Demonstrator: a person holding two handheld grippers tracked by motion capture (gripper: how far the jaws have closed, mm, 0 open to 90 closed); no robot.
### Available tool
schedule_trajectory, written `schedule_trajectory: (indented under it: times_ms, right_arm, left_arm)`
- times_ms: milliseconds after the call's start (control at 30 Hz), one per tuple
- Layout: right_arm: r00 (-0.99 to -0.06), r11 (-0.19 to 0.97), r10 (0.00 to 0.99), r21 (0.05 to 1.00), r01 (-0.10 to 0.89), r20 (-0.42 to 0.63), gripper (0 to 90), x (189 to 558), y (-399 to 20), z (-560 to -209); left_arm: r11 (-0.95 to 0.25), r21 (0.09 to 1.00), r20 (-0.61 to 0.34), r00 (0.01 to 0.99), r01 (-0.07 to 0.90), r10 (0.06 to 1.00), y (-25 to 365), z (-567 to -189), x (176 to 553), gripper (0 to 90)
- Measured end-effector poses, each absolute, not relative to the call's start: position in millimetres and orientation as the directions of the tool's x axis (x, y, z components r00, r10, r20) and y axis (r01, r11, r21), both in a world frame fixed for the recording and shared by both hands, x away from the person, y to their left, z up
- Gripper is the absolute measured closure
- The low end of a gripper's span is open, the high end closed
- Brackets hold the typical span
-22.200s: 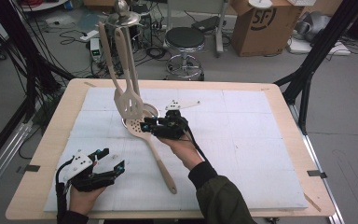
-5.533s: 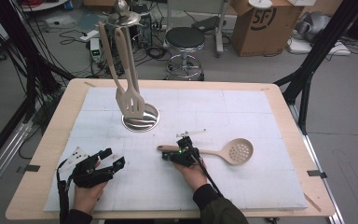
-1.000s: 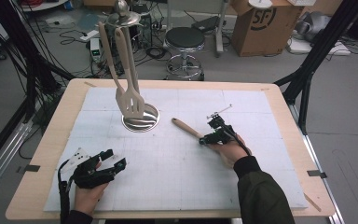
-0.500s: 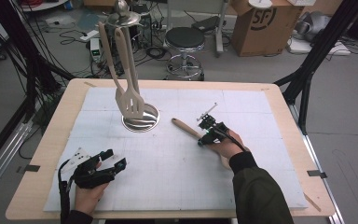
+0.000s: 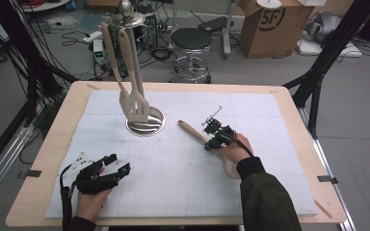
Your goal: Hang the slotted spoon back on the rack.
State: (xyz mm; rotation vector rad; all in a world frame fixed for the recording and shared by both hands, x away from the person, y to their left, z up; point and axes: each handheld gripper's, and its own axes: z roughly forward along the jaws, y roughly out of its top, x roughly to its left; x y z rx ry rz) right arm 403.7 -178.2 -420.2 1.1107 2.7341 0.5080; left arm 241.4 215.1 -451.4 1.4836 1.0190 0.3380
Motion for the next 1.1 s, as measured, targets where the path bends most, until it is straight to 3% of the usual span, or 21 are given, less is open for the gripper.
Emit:
schedule_trajectory:
  times_ms: [300, 667, 1100]
  right_arm:
    - [-0.674, 0.533, 0.72, 0.491, 0.689, 0.164, 77.7, 404, -191, -411]
    - [-0.692, 0.389, 0.654, 0.65, 0.653, 0.305, 77.7, 400, -196, -394]
    - [-0.768, 0.231, 0.523, 0.806, 0.545, 0.37, 77.6, 392, -192, -375]
  left_arm:
    - [0.132, 0.912, -0.35, 0.568, 0.388, 0.745, 215, -451, 241, 23.5]
    - [0.132, 0.912, -0.349, 0.567, 0.388, 0.746, 215, -451, 241, 23.5]
    - [0.133, 0.912, -0.35, 0.567, 0.388, 0.746, 215, -451, 241, 23.5]
